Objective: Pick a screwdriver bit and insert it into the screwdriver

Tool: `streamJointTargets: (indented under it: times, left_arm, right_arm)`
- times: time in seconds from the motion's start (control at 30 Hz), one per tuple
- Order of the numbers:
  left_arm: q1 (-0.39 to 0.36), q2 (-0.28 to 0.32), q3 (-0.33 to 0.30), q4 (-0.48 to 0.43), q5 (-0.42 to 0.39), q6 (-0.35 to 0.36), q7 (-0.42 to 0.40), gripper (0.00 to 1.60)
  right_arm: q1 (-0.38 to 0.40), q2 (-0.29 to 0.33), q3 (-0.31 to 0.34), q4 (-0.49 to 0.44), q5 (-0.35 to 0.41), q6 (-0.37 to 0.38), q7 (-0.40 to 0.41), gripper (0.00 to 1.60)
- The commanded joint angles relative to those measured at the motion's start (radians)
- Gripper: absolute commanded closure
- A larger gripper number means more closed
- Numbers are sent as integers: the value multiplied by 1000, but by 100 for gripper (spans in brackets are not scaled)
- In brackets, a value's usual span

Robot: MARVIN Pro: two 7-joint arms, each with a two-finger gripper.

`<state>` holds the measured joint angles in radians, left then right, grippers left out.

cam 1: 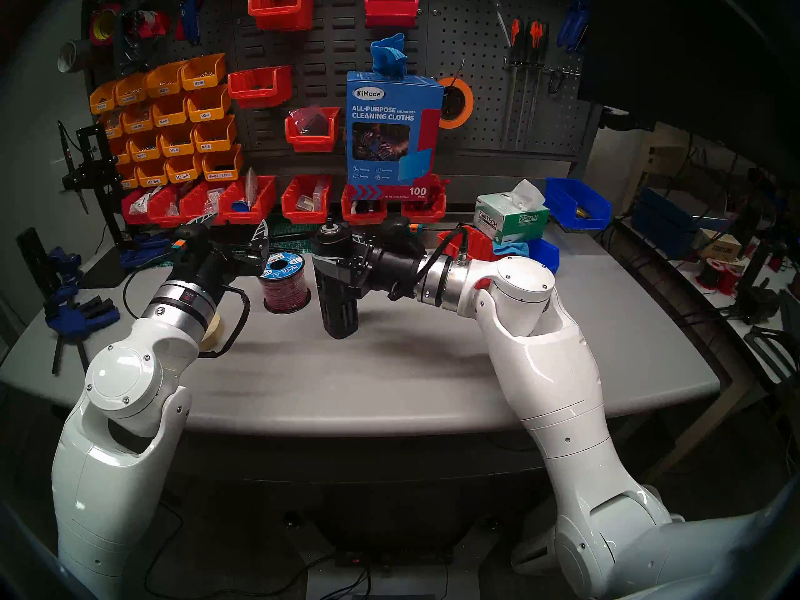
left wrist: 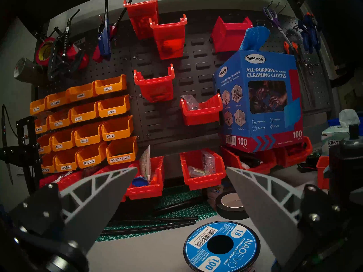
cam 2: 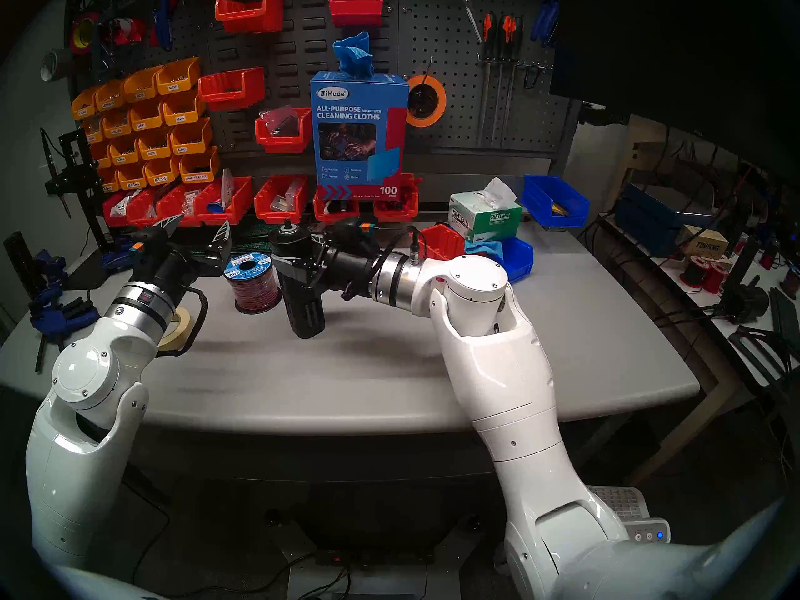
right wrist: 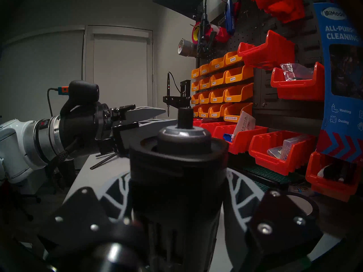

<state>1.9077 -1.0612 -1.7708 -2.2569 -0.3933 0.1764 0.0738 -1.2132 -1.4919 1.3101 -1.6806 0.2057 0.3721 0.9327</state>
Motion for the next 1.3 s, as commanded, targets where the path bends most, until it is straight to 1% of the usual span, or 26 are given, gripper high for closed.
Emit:
streamJointTargets:
  times: [0.0,0.1,0.23,0.37,0.43,0.53,0.6,0.67,0.73,0.8,0.87,1.0,1.27]
  left_arm:
    - [87,30,-109,-103,-92,27,-88,0]
    - [137,37,-155,-131,-120,44,-130,0]
    - [187,30,-208,-152,-163,90,-183,0]
    - [246,29,-254,-172,-193,122,-236,0]
    - [260,23,-268,-179,-204,128,-253,0]
    - [274,13,-287,-186,-238,158,-281,0]
    - [282,11,-292,-187,-239,160,-290,0]
    - [278,9,-318,-187,-260,182,-297,0]
    - [272,5,-333,-187,-276,189,-305,0]
    - [259,0,-335,-187,-294,201,-308,0]
    - [249,4,-331,-187,-296,204,-310,0]
    - [242,-3,-335,-186,-326,220,-323,0]
    - [231,1,-340,-187,-309,220,-323,0]
  right_arm:
    - [41,-16,4,-29,5,-11,1,117]
    - [42,-17,4,-29,3,-11,3,108]
    - [46,-18,4,-28,2,-11,5,102]
    - [49,-21,4,-23,1,-11,7,103]
    - [50,-23,3,-20,0,-11,7,104]
    - [52,-25,2,-14,-1,-13,8,104]
    - [54,-27,1,-10,-2,-14,9,102]
    - [56,-28,0,-7,-3,-14,10,102]
    - [60,-30,-1,-3,-3,-15,10,101]
    - [63,-31,-1,1,-4,-16,11,101]
    - [66,-33,-2,5,-5,-17,11,101]
    - [69,-33,-2,9,-8,-18,11,100]
    - [72,-36,-1,11,-10,-18,11,97]
